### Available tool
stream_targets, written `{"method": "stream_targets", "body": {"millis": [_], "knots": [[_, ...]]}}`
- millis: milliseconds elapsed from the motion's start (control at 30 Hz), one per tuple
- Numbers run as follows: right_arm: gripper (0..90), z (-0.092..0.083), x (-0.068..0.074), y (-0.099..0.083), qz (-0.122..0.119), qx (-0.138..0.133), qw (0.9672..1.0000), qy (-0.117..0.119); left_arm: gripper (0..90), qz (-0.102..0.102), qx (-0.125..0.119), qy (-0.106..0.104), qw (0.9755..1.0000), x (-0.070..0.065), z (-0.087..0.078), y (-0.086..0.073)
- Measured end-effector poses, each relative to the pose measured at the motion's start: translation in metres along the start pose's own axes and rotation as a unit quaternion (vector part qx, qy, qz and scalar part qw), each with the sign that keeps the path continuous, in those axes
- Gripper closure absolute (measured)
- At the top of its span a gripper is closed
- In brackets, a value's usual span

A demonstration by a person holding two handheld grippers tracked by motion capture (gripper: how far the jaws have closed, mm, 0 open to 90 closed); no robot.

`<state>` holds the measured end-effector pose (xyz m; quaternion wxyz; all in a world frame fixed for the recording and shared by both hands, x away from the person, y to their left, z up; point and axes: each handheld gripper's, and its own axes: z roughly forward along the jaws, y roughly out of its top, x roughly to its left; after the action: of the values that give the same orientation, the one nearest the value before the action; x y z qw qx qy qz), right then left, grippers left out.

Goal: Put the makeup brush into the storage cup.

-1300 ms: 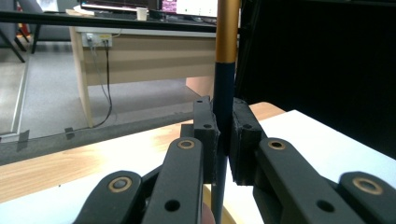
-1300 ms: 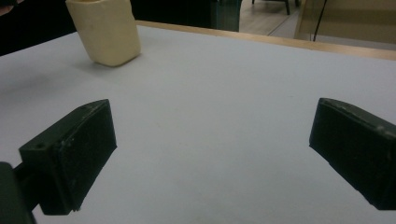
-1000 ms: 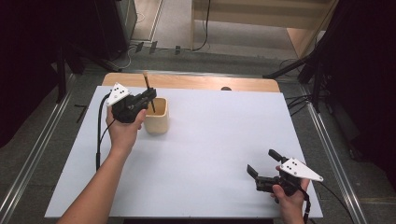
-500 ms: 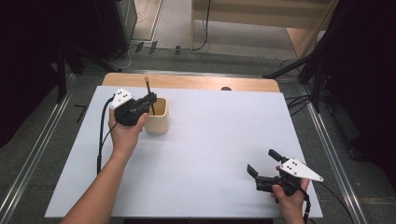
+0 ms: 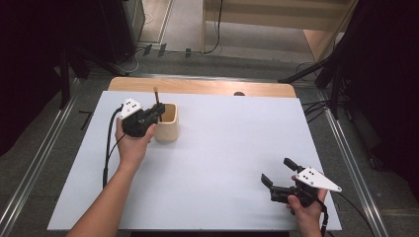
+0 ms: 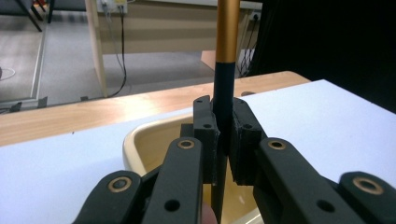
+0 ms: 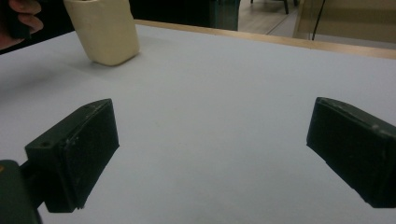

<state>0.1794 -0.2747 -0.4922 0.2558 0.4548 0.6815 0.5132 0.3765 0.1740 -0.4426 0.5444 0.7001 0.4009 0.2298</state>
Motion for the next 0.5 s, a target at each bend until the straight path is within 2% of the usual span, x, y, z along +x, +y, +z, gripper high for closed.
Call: {"method": "stream_targets", "body": {"millis": [400,500], "knots": [[2.9,0.0012,0.0003,-0.0004,0.0,0.002,1.0,-0.001,83.3,-0.005,0.029,0.015,0.9994,-0.0005,0.0012,-0.0046],[3.0,0.0012,0.0003,-0.0005,0.0,0.002,1.0,-0.001,80.2,-0.006,0.03,0.015,0.9994,-0.0011,0.0013,-0.0049]]}}
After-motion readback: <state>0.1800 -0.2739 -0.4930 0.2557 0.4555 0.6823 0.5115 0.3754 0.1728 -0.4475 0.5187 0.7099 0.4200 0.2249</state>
